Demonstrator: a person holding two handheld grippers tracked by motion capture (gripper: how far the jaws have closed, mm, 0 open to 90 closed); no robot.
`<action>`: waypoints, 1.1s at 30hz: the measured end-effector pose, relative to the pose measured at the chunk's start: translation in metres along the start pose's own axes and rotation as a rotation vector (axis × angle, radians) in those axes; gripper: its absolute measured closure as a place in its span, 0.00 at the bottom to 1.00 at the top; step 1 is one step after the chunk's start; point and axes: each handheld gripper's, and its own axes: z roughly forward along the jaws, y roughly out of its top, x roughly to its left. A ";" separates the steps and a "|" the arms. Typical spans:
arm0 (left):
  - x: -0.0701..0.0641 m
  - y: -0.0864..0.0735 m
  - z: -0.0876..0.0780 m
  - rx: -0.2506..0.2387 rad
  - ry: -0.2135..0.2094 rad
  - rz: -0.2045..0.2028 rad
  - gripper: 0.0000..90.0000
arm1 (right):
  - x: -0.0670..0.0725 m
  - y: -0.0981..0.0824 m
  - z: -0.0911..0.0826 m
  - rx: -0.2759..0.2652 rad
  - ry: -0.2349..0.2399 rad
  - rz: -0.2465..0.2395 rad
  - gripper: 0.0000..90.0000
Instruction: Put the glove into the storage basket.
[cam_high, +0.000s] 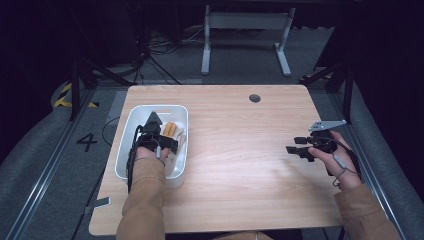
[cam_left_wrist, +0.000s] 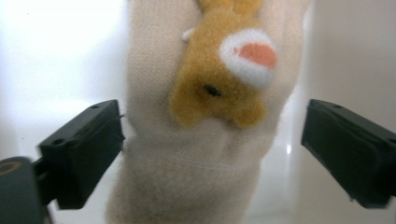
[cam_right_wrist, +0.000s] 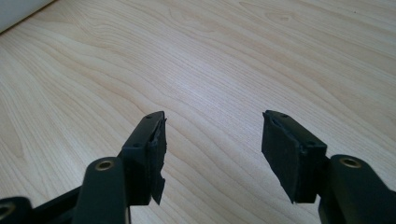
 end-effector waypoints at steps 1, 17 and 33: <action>0.000 0.000 -0.001 -0.014 -0.001 0.000 0.03 | 0.000 0.000 0.000 -0.001 0.001 0.000 0.46; -0.002 0.004 -0.025 -0.043 0.003 0.040 0.00 | 0.000 0.001 0.001 0.001 0.006 -0.004 0.45; -0.002 -0.010 -0.079 -0.214 -0.028 0.106 0.00 | 0.001 0.010 0.012 0.007 0.023 -0.022 0.45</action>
